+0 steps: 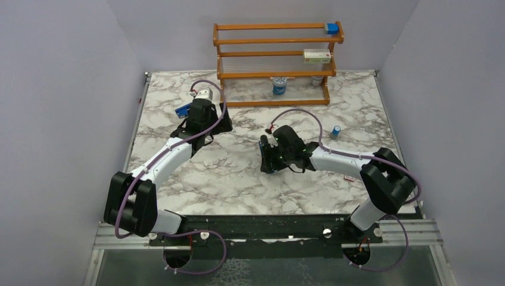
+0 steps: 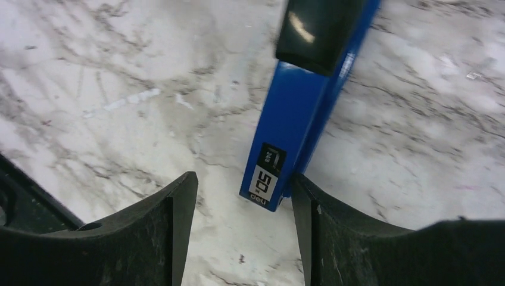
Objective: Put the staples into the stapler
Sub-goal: Adjust the stapler at the center of the board.
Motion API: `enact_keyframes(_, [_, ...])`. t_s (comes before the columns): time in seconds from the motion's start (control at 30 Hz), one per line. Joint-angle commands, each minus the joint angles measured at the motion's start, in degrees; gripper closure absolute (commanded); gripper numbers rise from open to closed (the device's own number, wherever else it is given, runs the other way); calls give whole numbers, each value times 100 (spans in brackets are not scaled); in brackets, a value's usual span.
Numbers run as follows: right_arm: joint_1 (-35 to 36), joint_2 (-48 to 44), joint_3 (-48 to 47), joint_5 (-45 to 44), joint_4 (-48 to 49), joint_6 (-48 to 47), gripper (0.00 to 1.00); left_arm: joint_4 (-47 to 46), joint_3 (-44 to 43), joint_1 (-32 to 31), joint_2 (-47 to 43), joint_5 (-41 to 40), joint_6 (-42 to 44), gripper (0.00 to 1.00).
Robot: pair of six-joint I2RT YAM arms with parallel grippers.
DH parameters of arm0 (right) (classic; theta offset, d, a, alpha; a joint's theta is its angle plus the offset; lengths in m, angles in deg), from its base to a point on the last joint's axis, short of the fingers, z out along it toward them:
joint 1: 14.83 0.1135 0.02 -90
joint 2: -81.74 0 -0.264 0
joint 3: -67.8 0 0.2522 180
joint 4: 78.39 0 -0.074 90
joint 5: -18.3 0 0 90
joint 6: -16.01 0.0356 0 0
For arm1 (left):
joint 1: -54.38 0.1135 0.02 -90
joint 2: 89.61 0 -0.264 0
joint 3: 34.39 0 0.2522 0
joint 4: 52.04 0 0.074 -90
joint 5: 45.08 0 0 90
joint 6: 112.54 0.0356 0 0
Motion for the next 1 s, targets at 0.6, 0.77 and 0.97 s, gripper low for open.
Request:
enact_keyframes(0.6, [-113, -1884, 1221, -3385, 245, 1564, 22, -1126, -131, -731, 561, 1692, 1101, 6])
enact_keyframes(0.77, [-927, -2448, 1692, -2627, 355, 1159, 22, -1549, -106, -1260, 885, 1642, 1319, 8])
enact_keyframes(0.97, [-1009, -2549, 1696, -1905, 340, 1004, 22, -1253, -723, -1704, 1778, 1727, 1386, 21])
